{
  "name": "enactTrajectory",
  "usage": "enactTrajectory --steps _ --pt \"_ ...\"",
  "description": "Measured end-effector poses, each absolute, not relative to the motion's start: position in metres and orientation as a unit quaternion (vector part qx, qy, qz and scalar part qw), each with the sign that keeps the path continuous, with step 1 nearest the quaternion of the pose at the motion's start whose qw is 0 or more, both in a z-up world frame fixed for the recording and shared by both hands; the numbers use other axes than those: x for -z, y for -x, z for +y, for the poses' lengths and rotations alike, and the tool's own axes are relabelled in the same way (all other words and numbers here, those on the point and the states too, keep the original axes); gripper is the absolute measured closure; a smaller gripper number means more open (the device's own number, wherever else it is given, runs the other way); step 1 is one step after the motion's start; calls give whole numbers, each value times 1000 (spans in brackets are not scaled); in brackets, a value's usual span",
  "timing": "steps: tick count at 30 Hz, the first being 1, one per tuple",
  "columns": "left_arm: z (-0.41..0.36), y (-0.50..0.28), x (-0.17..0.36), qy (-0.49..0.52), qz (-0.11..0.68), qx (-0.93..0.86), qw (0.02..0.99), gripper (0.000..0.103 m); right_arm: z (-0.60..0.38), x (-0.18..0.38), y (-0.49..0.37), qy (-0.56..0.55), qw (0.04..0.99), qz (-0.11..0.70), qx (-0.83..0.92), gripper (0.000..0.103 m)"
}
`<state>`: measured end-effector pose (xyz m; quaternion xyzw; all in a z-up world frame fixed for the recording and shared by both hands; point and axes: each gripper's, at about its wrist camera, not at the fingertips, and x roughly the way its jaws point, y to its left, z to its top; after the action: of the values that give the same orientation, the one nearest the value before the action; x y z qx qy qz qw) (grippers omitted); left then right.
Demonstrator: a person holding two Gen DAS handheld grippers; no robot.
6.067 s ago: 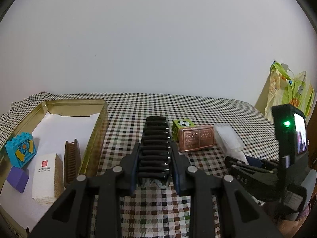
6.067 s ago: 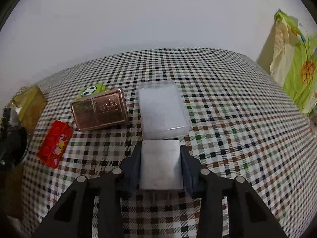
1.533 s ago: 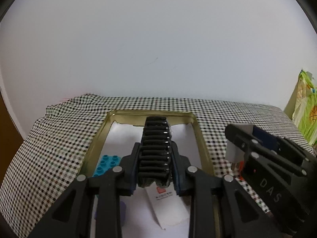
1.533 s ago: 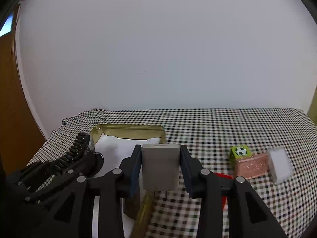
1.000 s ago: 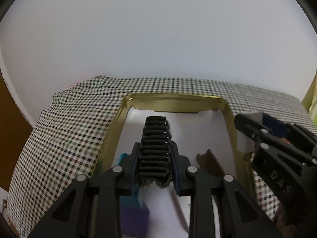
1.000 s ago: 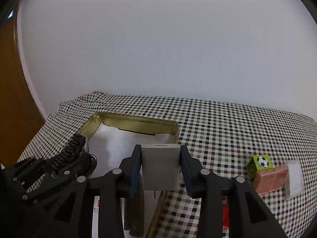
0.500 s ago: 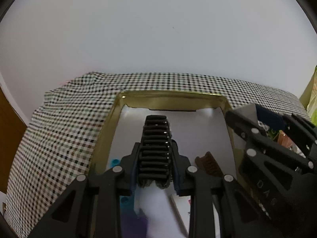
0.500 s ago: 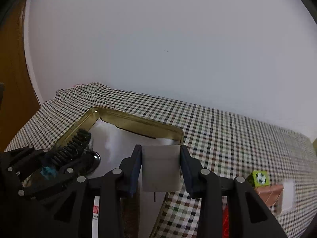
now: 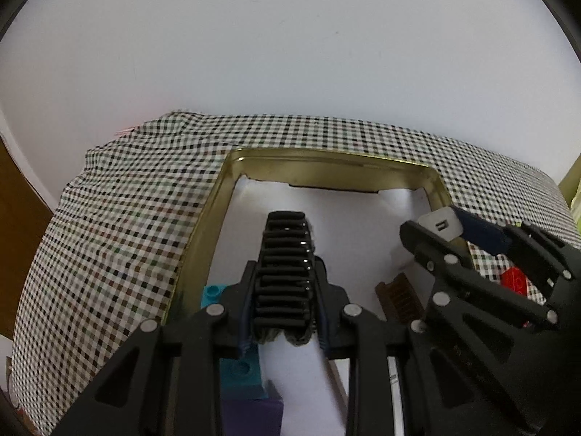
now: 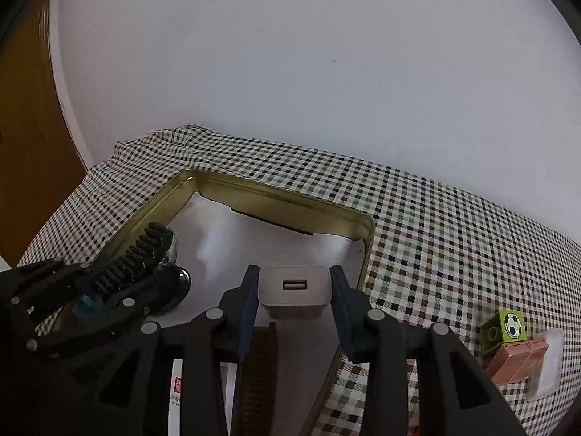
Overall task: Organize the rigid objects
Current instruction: 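Carry comb and charger over the tin tray and open both tools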
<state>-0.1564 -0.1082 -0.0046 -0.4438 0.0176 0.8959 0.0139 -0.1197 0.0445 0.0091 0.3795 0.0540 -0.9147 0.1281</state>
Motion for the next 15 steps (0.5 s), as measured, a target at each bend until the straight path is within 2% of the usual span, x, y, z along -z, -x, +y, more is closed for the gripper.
enactTrajectory --steps 3,5,8,10,11,12,15 --pt "-108 152 4 441 18 -897 19 75 50 -7 119 -379 135 36 915 62" --pt "-112 153 3 442 6 -896 27 70 57 -8 118 -381 138 15 914 62" --pt "-118 146 -6 434 -17 -901 18 41 74 -7 117 -380 165 -52 908 61" --pt "-125 139 -13 412 -39 -910 12 11 94 -9 112 -370 184 -116 903 47" --pt "-128 135 -16 400 -48 -915 7 4 108 -9 107 -360 190 -156 900 26" --pt "-128 131 -18 389 -53 -920 6 1 116 -8 102 -350 191 -179 899 16" --pt "-122 121 -24 372 -42 -927 3 1 138 -11 82 -314 194 -215 904 16"
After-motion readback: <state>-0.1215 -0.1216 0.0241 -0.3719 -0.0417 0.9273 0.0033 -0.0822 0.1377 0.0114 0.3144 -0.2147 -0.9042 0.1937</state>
